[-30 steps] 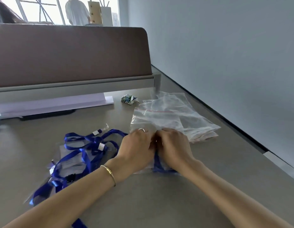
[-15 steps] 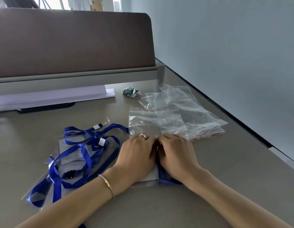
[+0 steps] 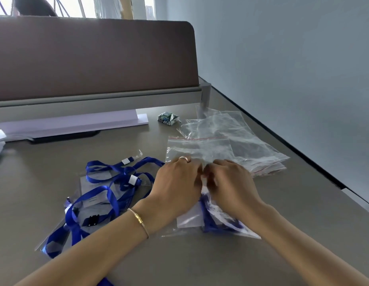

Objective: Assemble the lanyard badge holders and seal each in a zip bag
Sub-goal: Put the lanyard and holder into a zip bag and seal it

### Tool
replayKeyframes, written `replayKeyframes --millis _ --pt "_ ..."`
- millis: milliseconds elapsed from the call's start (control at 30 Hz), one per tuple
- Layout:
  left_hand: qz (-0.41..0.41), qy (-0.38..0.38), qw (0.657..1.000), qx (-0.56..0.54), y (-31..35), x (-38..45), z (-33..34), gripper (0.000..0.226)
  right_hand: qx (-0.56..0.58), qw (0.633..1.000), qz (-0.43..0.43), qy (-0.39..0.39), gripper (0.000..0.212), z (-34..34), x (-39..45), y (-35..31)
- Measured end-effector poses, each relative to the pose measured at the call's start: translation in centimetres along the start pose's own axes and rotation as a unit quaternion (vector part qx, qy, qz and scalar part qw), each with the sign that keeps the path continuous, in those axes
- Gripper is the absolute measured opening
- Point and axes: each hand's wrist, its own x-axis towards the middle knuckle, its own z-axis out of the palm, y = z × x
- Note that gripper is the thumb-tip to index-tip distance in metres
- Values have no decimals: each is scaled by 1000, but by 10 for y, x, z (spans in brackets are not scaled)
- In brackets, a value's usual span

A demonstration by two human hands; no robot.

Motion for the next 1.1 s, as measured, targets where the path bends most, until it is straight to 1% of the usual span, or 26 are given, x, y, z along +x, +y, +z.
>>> replayKeyframes --millis 67,133,167,200,300,367,467,533,600,733,833,900,1000,1100 --pt "-1 -8 999 34 3 13 0 9 -5 1000 -9 -8 18 0 12 -6" --pt "-16 -17 999 36 -4 23 6 6 -20 1000 -5 0 13 5 22 -1" --pt "-23 -21 999 32 -9 26 11 5 -31 1000 0 3 18 10 25 4" --pt "-27 -26 999 33 -14 27 16 7 -37 999 1 3 20 15 26 9" --pt "-10 -13 999 35 -25 23 31 16 -11 1000 8 -3 13 27 22 19" --pt "-24 -5 999 30 -30 22 36 19 10 1000 23 -4 14 31 21 27" --pt "-53 -13 997 57 -33 20 40 28 16 998 52 -32 25 33 21 34" --pt "-48 -28 995 77 -34 22 37 33 12 997 59 -56 34 31 21 34" --pt "-47 -42 996 67 -33 30 27 33 17 997 56 -58 36 25 25 34" --pt "-24 -26 999 29 -32 66 15 29 18 999 41 -10 29 18 53 29" --pt "-14 -63 997 36 -35 81 25 26 11 999 36 -30 22 25 73 26" --pt "-20 -65 996 51 -43 82 34 24 2 998 43 -40 18 33 76 30" --pt "-44 -47 996 59 -59 77 42 30 7 997 64 -37 23 41 72 41" --pt "-62 -69 993 78 -68 73 43 39 5 996 75 -56 26 43 70 48"
